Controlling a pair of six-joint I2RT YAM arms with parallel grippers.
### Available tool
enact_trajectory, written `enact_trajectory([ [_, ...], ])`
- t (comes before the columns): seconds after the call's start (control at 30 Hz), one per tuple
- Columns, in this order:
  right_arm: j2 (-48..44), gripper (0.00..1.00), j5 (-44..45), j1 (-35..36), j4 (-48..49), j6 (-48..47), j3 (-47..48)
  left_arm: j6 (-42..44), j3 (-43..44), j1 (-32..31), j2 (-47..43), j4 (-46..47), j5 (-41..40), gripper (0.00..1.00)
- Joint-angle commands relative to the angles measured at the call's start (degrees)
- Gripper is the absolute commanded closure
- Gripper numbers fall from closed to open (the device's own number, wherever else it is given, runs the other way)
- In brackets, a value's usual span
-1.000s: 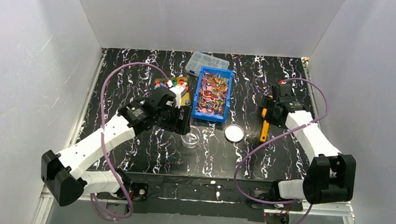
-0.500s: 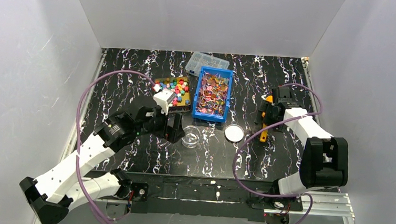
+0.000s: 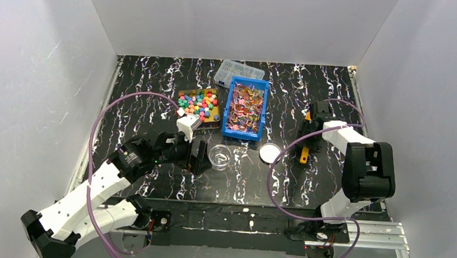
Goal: Pack the candies
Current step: Pick up the spatula from the center of the board.
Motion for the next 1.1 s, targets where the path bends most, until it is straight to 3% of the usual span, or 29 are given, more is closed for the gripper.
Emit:
enact_trajectory([
  [0.0, 2.0, 0.42, 0.7, -0.3, 2.5, 0.4, 1.2, 0.4, -0.2, -0.3, -1.6, 0.3, 1.1, 0.02],
  [0.43, 1.2, 0.99, 1.9, -0.3, 2.0, 0.0, 2.3, 0.0, -0.2, -0.3, -1.7, -0.2, -0.2, 0.02],
  [0.83, -10.0, 0.99, -4.1, 0.0, -2.7, -2.4, 5.6, -2.3, -0.2, -0.3, -1.2, 0.1, -2.9, 0.02],
  [1.07, -15.4, 0.99, -3.0, 6.5, -7.0, -3.7, 10.2, -3.6, 1.9, -0.3, 1.3, -0.9, -4.4, 0.02],
])
